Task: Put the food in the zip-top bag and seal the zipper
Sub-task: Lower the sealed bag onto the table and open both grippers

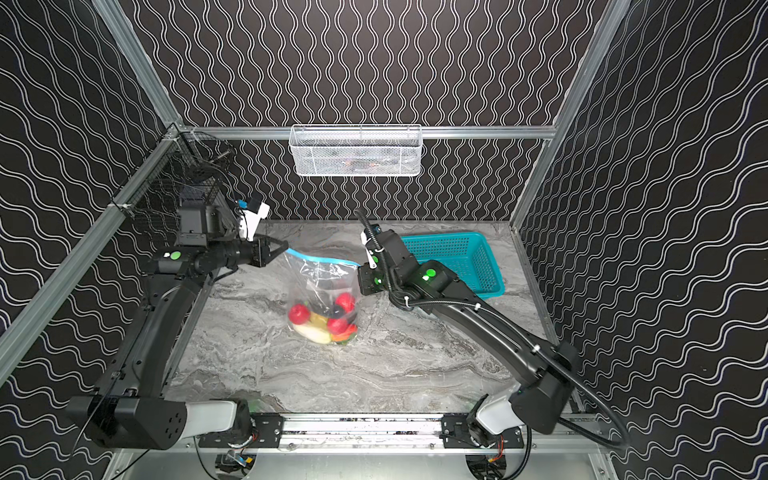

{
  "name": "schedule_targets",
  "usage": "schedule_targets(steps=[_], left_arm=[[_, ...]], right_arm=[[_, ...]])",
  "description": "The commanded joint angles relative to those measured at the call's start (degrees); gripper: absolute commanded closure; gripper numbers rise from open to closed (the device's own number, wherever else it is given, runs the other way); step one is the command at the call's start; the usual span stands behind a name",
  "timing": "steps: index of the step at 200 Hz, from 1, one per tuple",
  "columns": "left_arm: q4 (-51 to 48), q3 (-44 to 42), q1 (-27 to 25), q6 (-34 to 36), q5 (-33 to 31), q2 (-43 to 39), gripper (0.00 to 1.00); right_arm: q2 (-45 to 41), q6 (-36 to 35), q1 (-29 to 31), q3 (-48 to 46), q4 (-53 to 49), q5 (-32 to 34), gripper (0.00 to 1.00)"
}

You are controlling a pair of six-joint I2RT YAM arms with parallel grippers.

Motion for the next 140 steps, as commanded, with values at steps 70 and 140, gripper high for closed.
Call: schedule_targets(steps=[70,140], left_arm=[[21.01,1.12,0.84,1.33,-9.79,21.99,1.00],[30.98,12.69,2.77,-1.23,-2.06,43.46,1.00]], right_arm=[[24.82,-4.05,-11.45,13.82,9.78,-2.26,1.00],[43.74,-5.62,-18.56,28.02,16.41,-13.61,1.00]])
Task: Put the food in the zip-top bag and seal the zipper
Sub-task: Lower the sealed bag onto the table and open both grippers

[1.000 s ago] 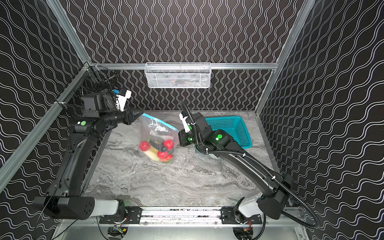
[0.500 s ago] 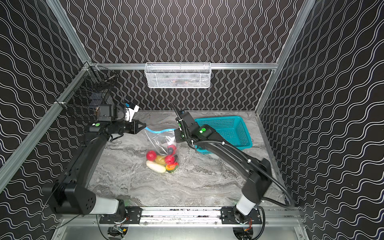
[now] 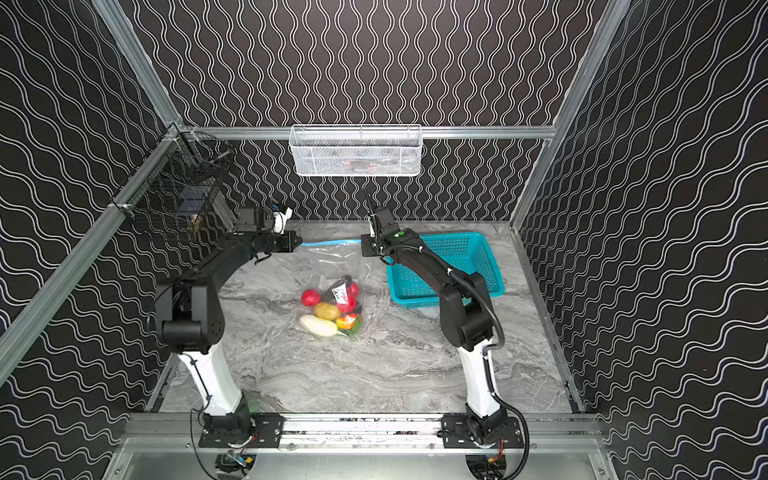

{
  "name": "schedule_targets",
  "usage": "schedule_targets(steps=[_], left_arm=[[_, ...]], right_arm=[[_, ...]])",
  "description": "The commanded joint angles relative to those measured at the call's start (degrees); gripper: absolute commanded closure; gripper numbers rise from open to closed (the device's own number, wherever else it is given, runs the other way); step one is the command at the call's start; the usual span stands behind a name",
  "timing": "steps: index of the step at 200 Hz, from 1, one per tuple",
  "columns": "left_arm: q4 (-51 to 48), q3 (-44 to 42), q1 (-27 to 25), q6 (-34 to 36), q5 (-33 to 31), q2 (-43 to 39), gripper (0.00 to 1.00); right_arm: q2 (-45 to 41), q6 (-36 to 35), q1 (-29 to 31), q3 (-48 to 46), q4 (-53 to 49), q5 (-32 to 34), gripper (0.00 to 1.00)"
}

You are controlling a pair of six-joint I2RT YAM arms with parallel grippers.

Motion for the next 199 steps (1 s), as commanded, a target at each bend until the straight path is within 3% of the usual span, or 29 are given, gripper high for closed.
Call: schedule_targets(steps=[1,26,33,42,63,77,87,106,167,199], left_arm=[[2.98,5.15,0.49,-0.81,5.50,5.29,1.00],[-0.53,11.46,2.37,-1.92,7.68,11.76,1.00],[-0.41,11.90,2.68,-1.92,7.82,12.49,0.93],[0.02,11.86,3.01,-1.56,8.06,12.93,0.76],[1.74,10.40,3.56,-0.90,5.70,12.02,0.44],[2.08,9.94,3.98,-0.36,4.54,11.34,0.16],[2.17,9.80,4.33,-0.17,4.03,10.77,0.02],[3.84,7.91,5.35,-1.22,2.87,8.63,0.01],[6.37,3.22,6.91,-2.66,0.28,1.69,0.01],[12.68,-3.17,7.00,-8.26,-2.47,-2.08,0.01]], right_arm=[[5.24,-0.95,-0.96,5.56,3.18,-4.72,1.00],[11.60,-0.84,-1.67,12.55,2.48,-7.46,1.00],[12.85,-0.68,-1.78,13.87,2.66,-8.27,1.00],[13.77,-0.29,-1.87,14.76,3.38,-8.90,0.99],[13.67,0.81,-2.05,12.74,7.27,-10.52,0.69],[13.23,1.52,-2.13,11.72,9.22,-11.25,0.55],[13.12,1.97,-2.14,12.01,9.44,-11.33,0.45],[13.07,2.41,-2.14,14.00,7.80,-10.87,0.29],[5.31,2.13,-2.14,9.17,8.86,-8.75,0.01],[0.90,1.30,-2.14,6.35,8.25,-8.66,0.01]])
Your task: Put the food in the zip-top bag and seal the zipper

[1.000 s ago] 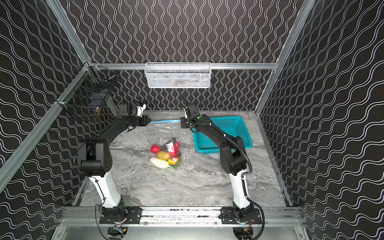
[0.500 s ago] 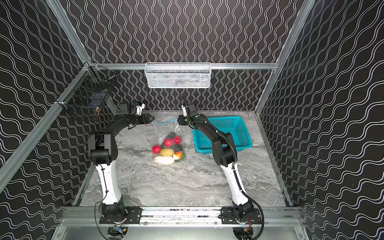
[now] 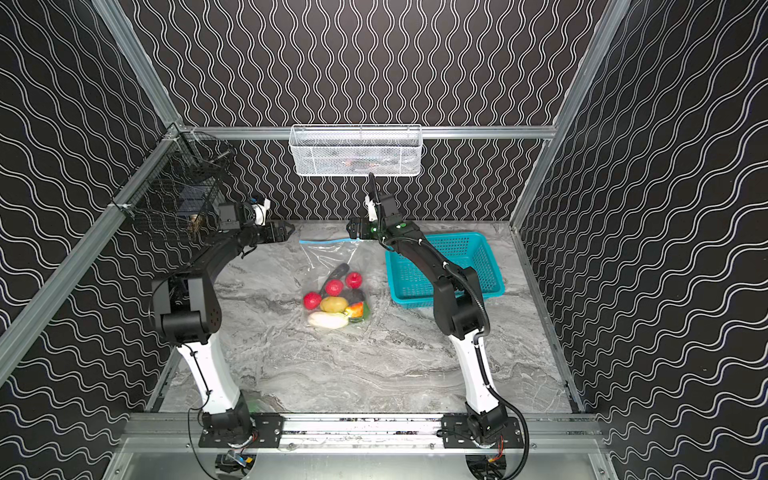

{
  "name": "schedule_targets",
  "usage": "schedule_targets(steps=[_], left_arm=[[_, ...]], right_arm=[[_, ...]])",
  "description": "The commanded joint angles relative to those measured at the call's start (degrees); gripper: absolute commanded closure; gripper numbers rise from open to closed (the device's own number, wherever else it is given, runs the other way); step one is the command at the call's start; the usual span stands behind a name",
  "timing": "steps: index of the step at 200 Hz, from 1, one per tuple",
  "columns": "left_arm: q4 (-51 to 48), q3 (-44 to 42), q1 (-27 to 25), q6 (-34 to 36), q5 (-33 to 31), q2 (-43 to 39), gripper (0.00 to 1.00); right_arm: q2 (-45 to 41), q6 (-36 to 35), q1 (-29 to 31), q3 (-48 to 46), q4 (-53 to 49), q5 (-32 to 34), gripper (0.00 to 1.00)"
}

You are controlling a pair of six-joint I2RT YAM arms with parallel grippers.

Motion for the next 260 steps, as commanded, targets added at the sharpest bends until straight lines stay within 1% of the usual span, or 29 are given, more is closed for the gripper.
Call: schedule_targets(steps=[1,38,56,93,98,117,129,165,176,206,215,219,232,243,260], left_arm=[[5.66,-2.91,0.07,-4.71,-2.03,-1.79,0.01],[6.52,-5.83,0.11,-7.40,-4.56,-5.12,0.01],[6.75,-7.75,0.07,-8.26,-6.51,-7.55,0.01],[5.96,-12.74,0.07,-7.28,-9.73,-11.79,0.01],[5.70,-13.37,0.07,-7.13,-10.34,-12.33,0.01],[4.06,-15.02,0.07,-5.68,-11.41,-14.44,0.01],[3.18,-16.32,0.07,-4.66,-12.21,-15.75,0.01],[5.10,-21.40,0.07,-2.54,-13.00,-18.25,0.01],[6.29,-22.47,0.07,-2.04,-12.09,-17.89,0.01],[4.56,-22.95,0.07,-1.39,-14.40,-17.26,0.01],[6.02,-24.67,0.05,-1.32,-14.69,-17.83,0.01],[6.92,-25.66,0.11,-1.34,-14.86,-18.17,0.01],[10.90,-29.61,0.07,-1.33,-14.89,-19.40,0.01],[15.60,-33.17,0.07,-0.06,-14.47,-20.00,0.01],[20.21,-37.73,0.11,0.79,-16.69,-20.54,0.01]], right_arm=[[-3.23,-0.40,0.05,-2.04,1.15,0.96,0.01],[-10.57,-1.20,0.04,-9.03,2.24,4.46,0.01],[-13.74,-2.61,-0.04,-11.39,1.33,4.81,0.01],[-20.76,-3.29,-0.21,-19.82,2.67,8.08,0.01],[-23.11,-3.29,-0.30,-21.13,3.04,8.43,0.01],[-26.88,-3.38,-0.89,-25.48,3.58,8.15,0.01],[-29.18,-3.18,-1.06,-28.10,3.26,9.50,0.01],[-37.79,-1.94,-2.52,-39.91,7.19,12.20,0.01],[-39.92,-0.83,-2.63,-41.45,6.13,14.19,0.01],[-46.65,-0.87,-2.65,-47.05,5.63,20.37,0.01],[-48.64,-1.24,-2.67,-49.35,6.27,22.20,0.01],[-49.49,-1.41,-4.20,-50.46,6.71,22.98,0.01],[-51.80,-1.83,-4.84,-53.54,7.67,24.76,0.01],[-53.02,-1.65,-5.77,-54.20,5.58,25.10,0.01],[-54.84,-0.85,-6.62,-54.85,3.23,27.98,0.01]])
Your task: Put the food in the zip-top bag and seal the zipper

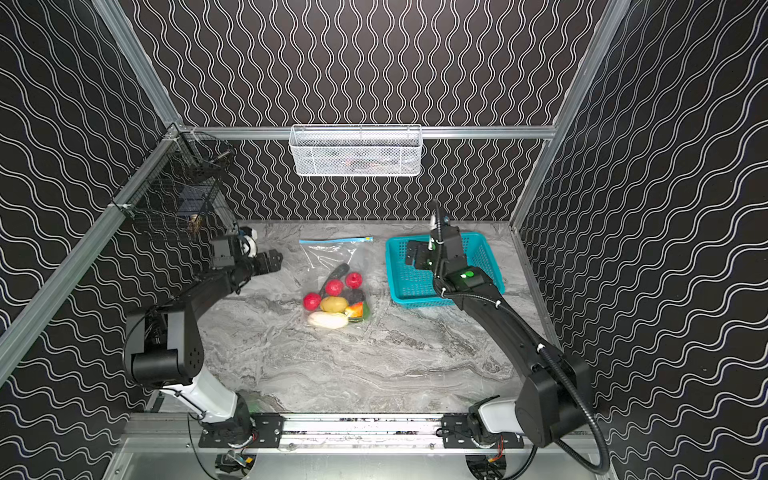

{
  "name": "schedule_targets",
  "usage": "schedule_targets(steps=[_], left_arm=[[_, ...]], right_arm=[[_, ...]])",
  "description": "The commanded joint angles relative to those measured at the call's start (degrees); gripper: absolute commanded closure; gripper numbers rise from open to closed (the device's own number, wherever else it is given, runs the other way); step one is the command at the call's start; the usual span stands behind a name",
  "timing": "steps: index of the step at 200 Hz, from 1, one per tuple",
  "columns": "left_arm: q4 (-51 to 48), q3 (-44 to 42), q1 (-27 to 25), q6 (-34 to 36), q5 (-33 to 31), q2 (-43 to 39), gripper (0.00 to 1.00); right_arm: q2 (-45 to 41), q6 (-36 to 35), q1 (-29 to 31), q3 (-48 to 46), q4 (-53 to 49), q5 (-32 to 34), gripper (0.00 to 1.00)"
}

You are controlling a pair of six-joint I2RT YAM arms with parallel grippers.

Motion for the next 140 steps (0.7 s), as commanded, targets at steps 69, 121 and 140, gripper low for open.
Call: schedule_targets(steps=[69,121,140], left_arm=[[20.11,-17.30,0.07,5.20,-2.93,-2.59,0.01],[36.30,-25.92,0.05,5.24,-3.75,-1.61,0.01],[38.89,-27.27,0.07,5.00,-3.08,-2.10,0.01]], right_arm=[[-10.54,-0.63,-5.08,-11.96,2.74,5.48,0.01],[-16.85,0.20,-7.86,-18.70,7.24,11.87,0.01],[-18.81,0.59,-8.86,-22.05,10.52,14.46,0.01]])
